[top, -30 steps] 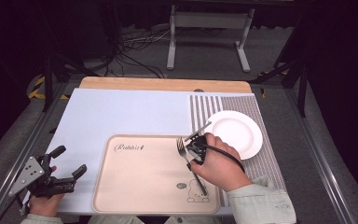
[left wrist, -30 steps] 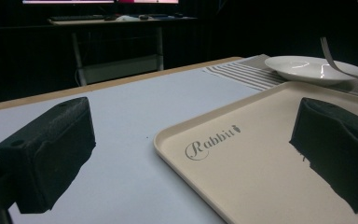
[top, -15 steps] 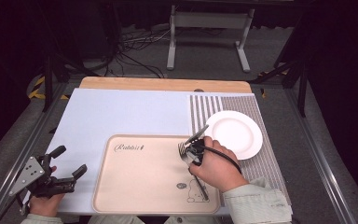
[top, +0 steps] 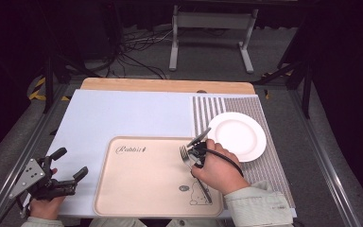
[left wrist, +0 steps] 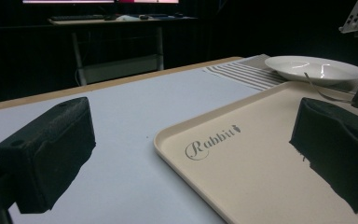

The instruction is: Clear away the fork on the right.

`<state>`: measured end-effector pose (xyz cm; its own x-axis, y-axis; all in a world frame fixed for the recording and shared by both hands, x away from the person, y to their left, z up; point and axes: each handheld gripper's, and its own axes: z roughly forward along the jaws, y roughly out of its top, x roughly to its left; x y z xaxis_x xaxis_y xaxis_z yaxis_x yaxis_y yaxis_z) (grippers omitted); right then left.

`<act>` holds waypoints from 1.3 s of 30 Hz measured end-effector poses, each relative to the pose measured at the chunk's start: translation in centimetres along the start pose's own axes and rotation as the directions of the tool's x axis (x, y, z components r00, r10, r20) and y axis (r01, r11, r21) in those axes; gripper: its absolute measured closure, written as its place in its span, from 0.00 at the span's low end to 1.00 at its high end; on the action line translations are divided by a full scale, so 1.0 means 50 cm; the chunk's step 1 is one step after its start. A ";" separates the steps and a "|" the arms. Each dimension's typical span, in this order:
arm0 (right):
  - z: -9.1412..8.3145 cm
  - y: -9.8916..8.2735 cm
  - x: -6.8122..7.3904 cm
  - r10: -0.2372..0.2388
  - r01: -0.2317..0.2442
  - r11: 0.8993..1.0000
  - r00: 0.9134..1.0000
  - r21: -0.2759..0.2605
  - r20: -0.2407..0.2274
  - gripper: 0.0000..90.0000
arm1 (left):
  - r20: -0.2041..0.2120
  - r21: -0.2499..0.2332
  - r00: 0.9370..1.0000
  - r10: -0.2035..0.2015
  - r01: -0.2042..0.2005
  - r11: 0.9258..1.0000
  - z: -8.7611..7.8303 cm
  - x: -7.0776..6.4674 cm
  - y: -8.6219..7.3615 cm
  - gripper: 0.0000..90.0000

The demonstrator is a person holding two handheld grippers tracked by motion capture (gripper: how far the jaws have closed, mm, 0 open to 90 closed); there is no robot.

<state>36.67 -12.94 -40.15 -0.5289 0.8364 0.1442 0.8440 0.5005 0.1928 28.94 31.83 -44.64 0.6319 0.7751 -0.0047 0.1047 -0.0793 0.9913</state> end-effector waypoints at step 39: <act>0.007 0.006 -0.024 -0.356 0.351 0.890 0.934 -0.292 0.036 0.29 | -0.001 -0.002 1.000 0.001 -0.001 1.000 -0.001 0.000 0.001 0.00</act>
<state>37.57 -13.70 -40.61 -0.7912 0.6107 0.0314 0.5398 0.6734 0.5051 28.92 31.86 -44.61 0.6310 0.7758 -0.0034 0.1021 -0.0787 0.9917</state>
